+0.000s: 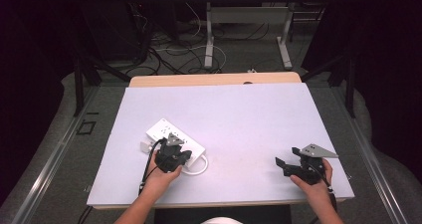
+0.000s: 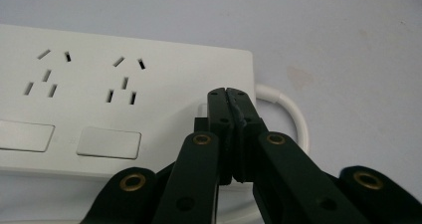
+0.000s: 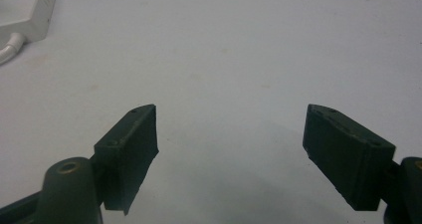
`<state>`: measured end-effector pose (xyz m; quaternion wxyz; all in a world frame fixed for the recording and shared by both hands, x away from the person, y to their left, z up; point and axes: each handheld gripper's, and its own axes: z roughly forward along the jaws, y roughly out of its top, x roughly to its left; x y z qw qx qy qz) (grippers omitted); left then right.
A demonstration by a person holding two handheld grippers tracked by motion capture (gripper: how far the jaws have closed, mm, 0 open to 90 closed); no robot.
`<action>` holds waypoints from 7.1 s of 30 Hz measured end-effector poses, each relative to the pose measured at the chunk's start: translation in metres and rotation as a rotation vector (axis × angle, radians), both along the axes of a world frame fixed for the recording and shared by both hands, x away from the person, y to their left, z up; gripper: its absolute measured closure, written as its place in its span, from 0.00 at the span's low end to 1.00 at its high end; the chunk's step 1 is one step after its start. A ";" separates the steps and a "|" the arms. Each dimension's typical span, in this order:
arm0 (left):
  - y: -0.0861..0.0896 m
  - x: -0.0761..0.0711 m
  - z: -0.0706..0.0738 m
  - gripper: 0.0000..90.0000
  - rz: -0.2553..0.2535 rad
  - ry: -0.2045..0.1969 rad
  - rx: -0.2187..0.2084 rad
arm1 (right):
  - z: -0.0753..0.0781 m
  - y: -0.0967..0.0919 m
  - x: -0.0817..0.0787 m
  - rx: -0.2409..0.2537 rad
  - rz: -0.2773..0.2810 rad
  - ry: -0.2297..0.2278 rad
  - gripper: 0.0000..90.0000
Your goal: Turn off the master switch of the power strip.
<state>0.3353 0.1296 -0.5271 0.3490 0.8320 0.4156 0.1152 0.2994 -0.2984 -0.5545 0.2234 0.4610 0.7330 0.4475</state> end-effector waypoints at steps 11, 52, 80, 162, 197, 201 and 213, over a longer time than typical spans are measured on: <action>-0.005 -0.002 -0.003 1.00 -0.012 -0.013 0.046 | 0.000 0.000 0.000 -0.002 -0.001 0.001 0.24; 0.000 -0.002 0.001 1.00 0.006 -0.006 0.016 | 0.000 -0.002 0.000 0.001 -0.006 -0.012 0.24; 0.009 0.000 0.008 0.89 0.039 -0.022 -0.039 | -0.001 -0.008 0.000 0.033 -0.028 -0.004 0.23; 0.079 0.006 0.026 0.00 0.252 -0.117 -0.198 | 0.002 -0.007 -0.002 0.015 -0.031 -0.017 0.23; 0.157 -0.029 0.002 0.01 0.380 -0.175 -0.191 | 0.002 -0.007 -0.002 0.031 -0.037 -0.018 0.23; 0.162 -0.030 -0.002 0.01 0.388 -0.175 -0.193 | 0.002 -0.007 -0.002 0.031 -0.036 -0.018 0.23; 0.175 -0.030 -0.015 0.01 0.418 -0.175 -0.174 | 0.002 -0.008 -0.002 0.020 -0.037 -0.012 0.23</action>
